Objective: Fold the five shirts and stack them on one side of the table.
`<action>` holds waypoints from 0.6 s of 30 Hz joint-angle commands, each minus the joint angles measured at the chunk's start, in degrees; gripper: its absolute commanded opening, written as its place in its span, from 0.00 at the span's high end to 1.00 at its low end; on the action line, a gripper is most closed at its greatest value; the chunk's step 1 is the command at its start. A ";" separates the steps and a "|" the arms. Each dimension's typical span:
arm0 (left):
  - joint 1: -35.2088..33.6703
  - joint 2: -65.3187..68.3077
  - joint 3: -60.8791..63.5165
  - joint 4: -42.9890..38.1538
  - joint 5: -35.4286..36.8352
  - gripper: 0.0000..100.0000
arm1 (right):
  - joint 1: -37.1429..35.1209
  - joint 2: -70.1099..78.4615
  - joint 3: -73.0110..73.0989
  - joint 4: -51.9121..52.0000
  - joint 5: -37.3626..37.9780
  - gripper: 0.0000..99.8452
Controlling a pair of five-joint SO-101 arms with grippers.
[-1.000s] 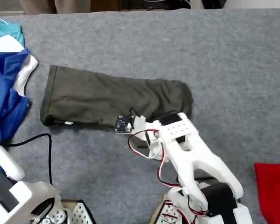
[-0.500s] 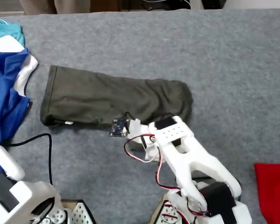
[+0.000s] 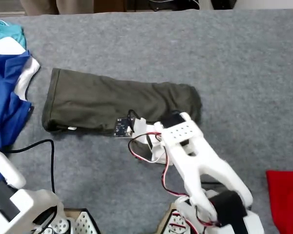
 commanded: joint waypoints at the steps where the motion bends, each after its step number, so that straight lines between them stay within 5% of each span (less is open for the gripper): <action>1: -1.41 -3.12 -0.79 0.09 -0.53 0.98 | -0.57 -5.05 -0.57 1.05 1.58 0.85; 5: -1.93 -3.12 -0.79 0.09 -0.53 0.98 | -0.57 -5.32 2.77 -0.70 3.34 0.74; 18: -2.02 -3.12 -0.79 0.09 -0.53 0.98 | -0.57 8.75 2.15 -9.14 1.67 0.75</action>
